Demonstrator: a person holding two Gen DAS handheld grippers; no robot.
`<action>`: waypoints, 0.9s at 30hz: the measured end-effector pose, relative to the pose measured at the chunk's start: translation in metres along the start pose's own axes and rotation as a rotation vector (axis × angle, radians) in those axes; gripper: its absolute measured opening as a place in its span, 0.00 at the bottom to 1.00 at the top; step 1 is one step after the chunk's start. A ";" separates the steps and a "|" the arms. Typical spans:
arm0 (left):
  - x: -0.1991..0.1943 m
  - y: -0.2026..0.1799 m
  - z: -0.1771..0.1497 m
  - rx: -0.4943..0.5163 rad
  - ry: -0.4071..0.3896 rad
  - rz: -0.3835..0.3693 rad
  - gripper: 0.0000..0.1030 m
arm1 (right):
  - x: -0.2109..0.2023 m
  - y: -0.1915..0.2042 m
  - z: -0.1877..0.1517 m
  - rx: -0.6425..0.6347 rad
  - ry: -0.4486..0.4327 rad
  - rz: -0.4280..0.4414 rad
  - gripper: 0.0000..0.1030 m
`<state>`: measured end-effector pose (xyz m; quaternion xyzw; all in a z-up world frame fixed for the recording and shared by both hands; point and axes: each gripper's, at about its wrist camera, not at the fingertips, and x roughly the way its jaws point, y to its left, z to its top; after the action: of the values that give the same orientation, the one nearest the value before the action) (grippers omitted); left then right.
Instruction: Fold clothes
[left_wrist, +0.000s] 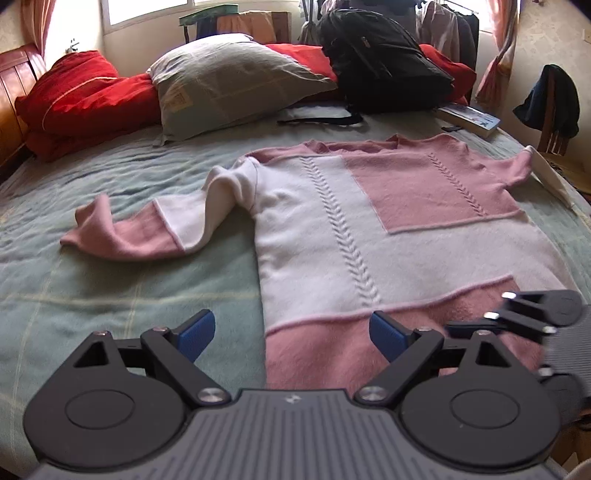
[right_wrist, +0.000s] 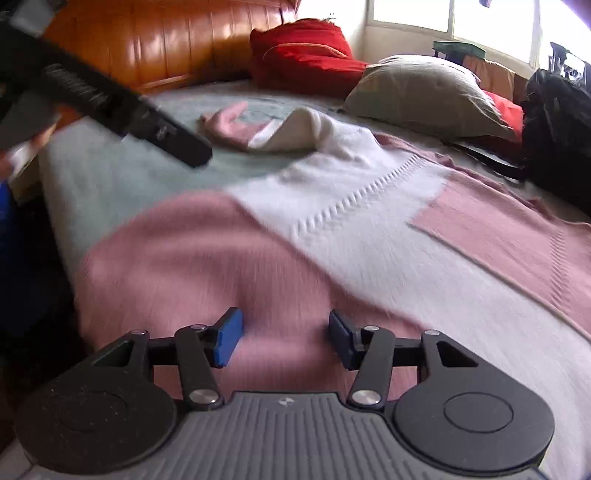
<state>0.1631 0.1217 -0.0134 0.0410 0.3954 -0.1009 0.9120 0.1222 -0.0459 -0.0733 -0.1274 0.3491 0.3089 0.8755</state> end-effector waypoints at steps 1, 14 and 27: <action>0.000 0.000 -0.002 0.000 -0.004 -0.017 0.88 | -0.008 -0.002 -0.007 0.019 0.010 0.005 0.58; 0.056 -0.022 -0.039 -0.009 0.058 -0.191 0.89 | -0.082 -0.041 -0.038 0.172 -0.080 -0.097 0.74; -0.002 -0.057 -0.057 0.162 -0.039 -0.089 0.91 | -0.119 -0.092 -0.095 0.308 -0.073 -0.195 0.79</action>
<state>0.1089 0.0753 -0.0512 0.0950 0.3694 -0.1736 0.9080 0.0617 -0.2128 -0.0590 -0.0139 0.3462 0.1698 0.9225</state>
